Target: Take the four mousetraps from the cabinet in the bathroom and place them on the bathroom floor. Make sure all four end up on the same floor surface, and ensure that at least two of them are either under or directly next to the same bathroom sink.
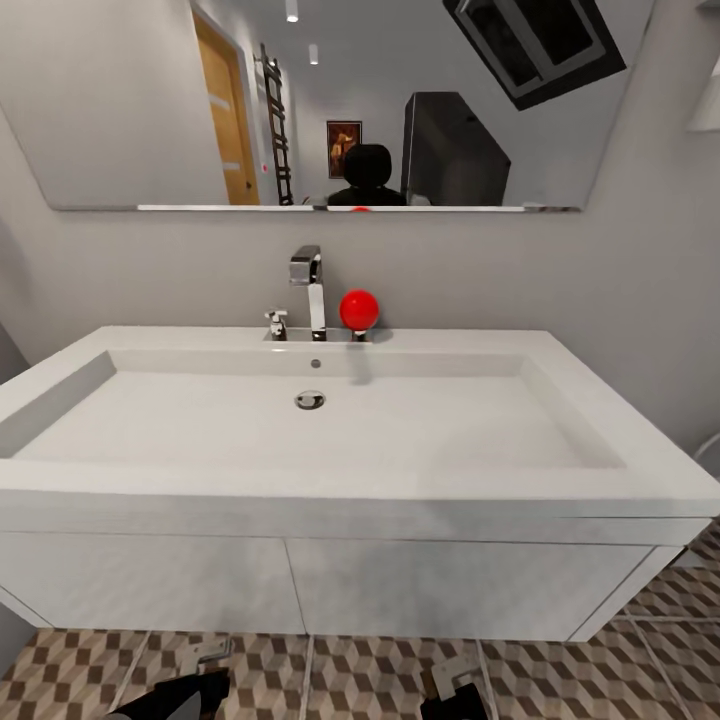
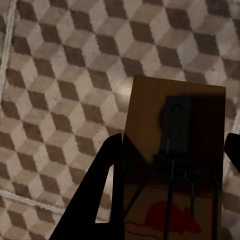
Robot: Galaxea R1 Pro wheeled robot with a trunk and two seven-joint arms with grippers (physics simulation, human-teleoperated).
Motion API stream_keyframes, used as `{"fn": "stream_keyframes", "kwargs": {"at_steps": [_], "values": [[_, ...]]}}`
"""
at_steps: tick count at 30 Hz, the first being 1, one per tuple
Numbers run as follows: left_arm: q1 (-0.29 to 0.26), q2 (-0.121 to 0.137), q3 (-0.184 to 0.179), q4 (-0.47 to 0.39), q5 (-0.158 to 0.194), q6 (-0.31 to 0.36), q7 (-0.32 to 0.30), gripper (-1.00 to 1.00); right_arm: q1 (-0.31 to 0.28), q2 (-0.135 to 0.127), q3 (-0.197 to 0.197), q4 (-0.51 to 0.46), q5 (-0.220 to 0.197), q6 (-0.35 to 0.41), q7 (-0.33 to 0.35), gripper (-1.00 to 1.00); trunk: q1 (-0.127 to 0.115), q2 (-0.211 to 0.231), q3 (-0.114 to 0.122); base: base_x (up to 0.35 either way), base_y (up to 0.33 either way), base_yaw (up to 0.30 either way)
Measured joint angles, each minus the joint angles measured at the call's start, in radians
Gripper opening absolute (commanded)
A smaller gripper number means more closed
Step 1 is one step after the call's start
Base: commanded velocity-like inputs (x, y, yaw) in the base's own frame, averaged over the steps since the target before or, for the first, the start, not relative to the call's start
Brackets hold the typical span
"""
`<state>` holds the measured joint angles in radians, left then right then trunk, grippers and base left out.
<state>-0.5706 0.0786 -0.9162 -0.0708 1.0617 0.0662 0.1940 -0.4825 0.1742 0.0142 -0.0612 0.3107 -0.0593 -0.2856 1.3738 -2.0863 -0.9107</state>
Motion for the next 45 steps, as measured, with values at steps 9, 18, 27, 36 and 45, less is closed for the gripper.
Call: {"fn": "stream_keyframes", "kwargs": {"at_steps": [9, 18, 27, 36, 45], "values": [[0.000, 0.000, 0.001, 0.000, 0.000, 0.001, -0.001, -1.00, 0.000, 0.000, 0.000, 0.001, 0.000, 0.000, 0.001, -1.00, 0.035, -0.063, -0.028, 0.000, 0.000, 0.000], [0.000, 0.000, 0.001, 0.000, 0.000, 0.000, -0.001, -1.00, 0.000, 0.000, 0.000, 0.000, 0.000, -0.001, 0.000, -1.00, 0.069, -0.126, -0.056, 0.000, 0.000, 0.000], [0.000, 0.000, 0.001, 0.000, 0.000, 0.000, -0.001, -1.00, 0.000, 0.000, 0.000, 0.001, 0.000, -0.002, 0.000, -1.00, 0.104, -0.189, -0.085, 0.000, 0.000, 0.000], [0.000, 0.000, 0.001, 0.000, 0.000, 0.000, -0.001, -1.00, 0.000, 0.000, 0.000, 0.000, 0.000, -0.002, 0.000, -1.00, 0.138, -0.252, -0.113, 0.000, 0.000, 0.000], [0.000, 0.000, 0.002, 0.000, 0.001, 0.001, -0.001, -1.00, -0.002, 0.000, 0.000, -0.001, 0.000, -0.001, -0.001, -1.00, 0.173, -0.315, -0.141, 0.000, 0.000, 0.000]]}}
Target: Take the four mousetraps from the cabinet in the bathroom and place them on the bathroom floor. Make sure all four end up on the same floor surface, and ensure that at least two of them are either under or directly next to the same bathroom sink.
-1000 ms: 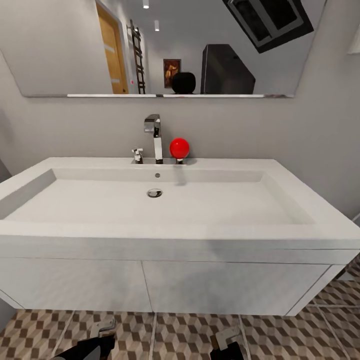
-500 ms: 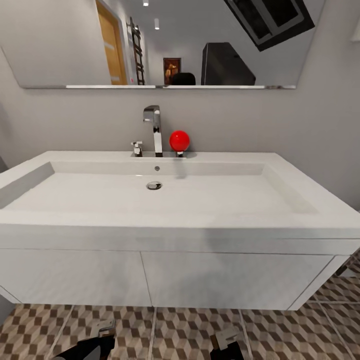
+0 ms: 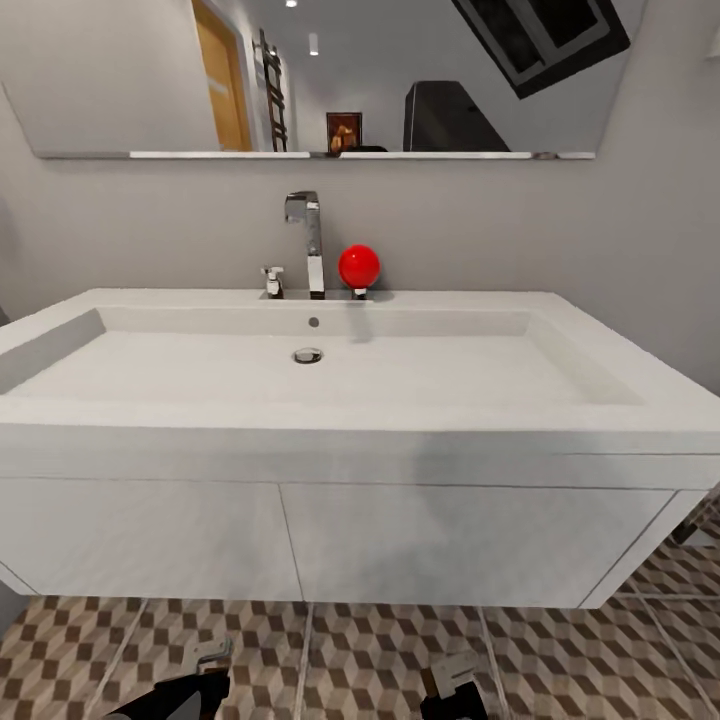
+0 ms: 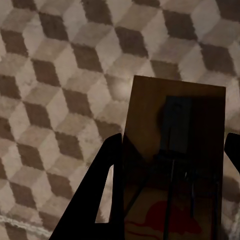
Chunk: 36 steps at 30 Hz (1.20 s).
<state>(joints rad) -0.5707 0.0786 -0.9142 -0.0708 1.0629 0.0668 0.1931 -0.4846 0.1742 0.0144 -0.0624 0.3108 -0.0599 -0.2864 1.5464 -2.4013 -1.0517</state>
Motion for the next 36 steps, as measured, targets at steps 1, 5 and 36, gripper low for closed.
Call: {"fn": "stream_keyframes", "kwargs": {"at_steps": [1, 5, 36], "values": [[0.000, 0.000, 0.000, -0.001, 0.000, 0.000, 0.000, -1.00, -0.005, 0.000, 0.000, 0.000, 0.000, 0.000, 0.000, -1.00, 0.004, -0.007, -0.003, 0.000, 0.000, 0.000], [0.000, -0.001, 0.004, -0.005, -0.001, 0.008, 0.000, -1.00, -0.035, 0.000, 0.000, 0.001, 0.000, 0.001, 0.000, -1.00, 0.019, -0.035, -0.016, 0.000, 0.000, 0.000], [-0.026, -0.002, 0.005, -0.083, -0.009, 0.015, 0.010, -1.00, -0.091, 0.000, 0.000, 0.001, 0.000, 0.002, -0.002, -1.00, 0.064, -0.103, -0.129, 0.000, 0.000, 0.000]]}}
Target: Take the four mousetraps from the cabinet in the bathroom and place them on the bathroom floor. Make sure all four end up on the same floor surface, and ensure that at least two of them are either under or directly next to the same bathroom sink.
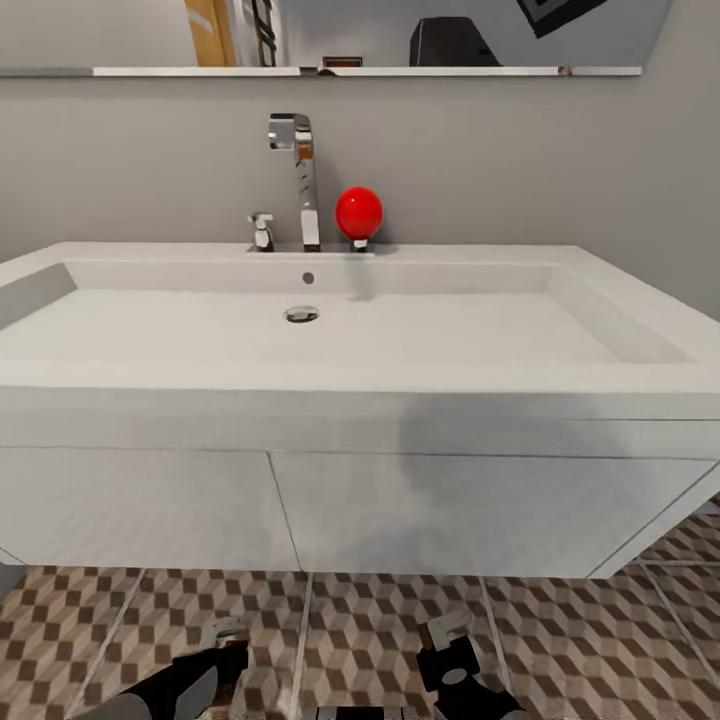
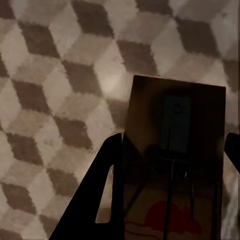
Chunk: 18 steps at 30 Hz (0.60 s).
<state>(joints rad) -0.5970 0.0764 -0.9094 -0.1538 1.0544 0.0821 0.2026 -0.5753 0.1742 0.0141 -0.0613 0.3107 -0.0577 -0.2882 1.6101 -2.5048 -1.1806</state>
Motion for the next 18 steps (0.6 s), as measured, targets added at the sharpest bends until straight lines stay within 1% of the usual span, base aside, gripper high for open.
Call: {"fn": "stream_keyframes", "kwargs": {"at_steps": [4, 8, 14, 18], "values": [[-0.037, 0.000, 0.000, -0.007, -0.001, 0.001, 0.000, -1.00, -0.004, 0.000, 0.000, 0.000, 0.000, 0.000, 0.000, -1.00, 0.002, -0.001, -0.015, 0.000, 0.000, 0.000], [-0.050, 0.001, -0.001, -0.008, -0.001, -0.001, -0.002, -1.00, -0.005, 0.000, 0.000, -0.001, -0.001, -0.001, 0.001, -1.00, 0.002, -0.001, -0.016, 0.000, 0.000, 0.000], [-0.053, 0.002, 0.000, -0.008, 0.001, -0.006, -0.006, -1.00, -0.005, 0.000, -0.001, 0.000, 0.000, -0.001, 0.001, -1.00, 0.002, -0.001, -0.016, 0.005, 0.000, 0.000], [-0.053, 0.003, 0.001, -0.007, 0.003, -0.008, -0.009, -1.00, -0.005, 0.000, -0.001, 0.000, 0.000, -0.001, 0.002, -1.00, 0.001, -0.001, -0.016, 0.169, 0.000, 0.000]]}}
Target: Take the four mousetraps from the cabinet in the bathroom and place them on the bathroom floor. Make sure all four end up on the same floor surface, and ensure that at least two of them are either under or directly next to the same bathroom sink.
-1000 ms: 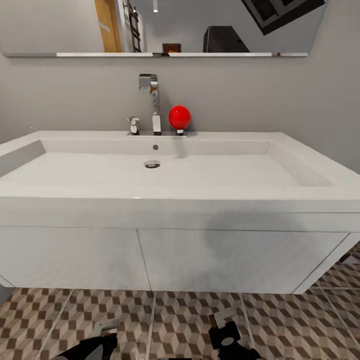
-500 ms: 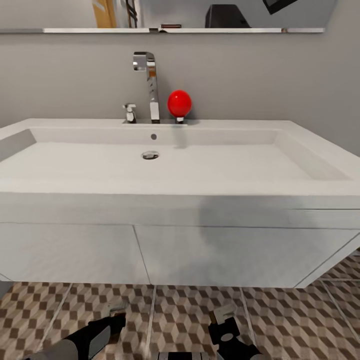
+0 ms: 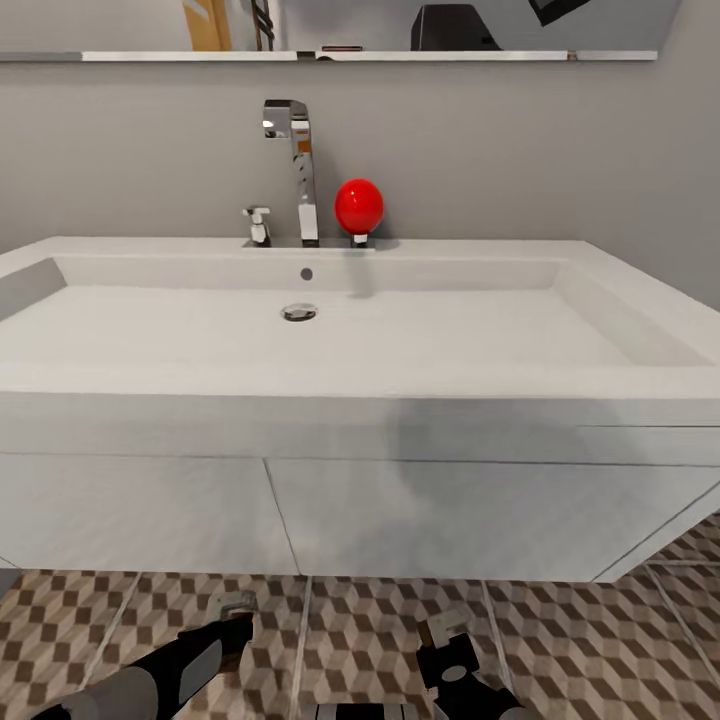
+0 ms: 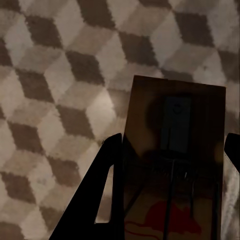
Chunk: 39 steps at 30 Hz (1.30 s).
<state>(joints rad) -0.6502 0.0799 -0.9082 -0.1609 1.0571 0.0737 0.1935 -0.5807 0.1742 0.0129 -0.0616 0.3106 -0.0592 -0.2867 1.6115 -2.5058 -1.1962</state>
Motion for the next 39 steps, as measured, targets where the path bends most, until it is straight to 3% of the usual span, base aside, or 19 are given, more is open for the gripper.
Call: {"fn": "stream_keyframes", "kwargs": {"at_steps": [27, 39], "values": [[0.000, -0.001, -0.001, 0.001, 0.003, -0.005, 0.002, -1.00, 0.000, 0.000, 0.001, -0.007, 0.000, -0.003, 0.010, -1.00, 0.000, 0.000, 0.000, 0.015, 0.000, 0.000], [0.034, 0.007, 0.001, 0.007, 0.004, -0.010, 0.001, -1.00, -0.007, 0.000, 0.001, -0.009, 0.000, 0.000, 0.009, -1.00, 0.000, 0.000, 0.000, 0.000, 0.000, 0.000]]}}
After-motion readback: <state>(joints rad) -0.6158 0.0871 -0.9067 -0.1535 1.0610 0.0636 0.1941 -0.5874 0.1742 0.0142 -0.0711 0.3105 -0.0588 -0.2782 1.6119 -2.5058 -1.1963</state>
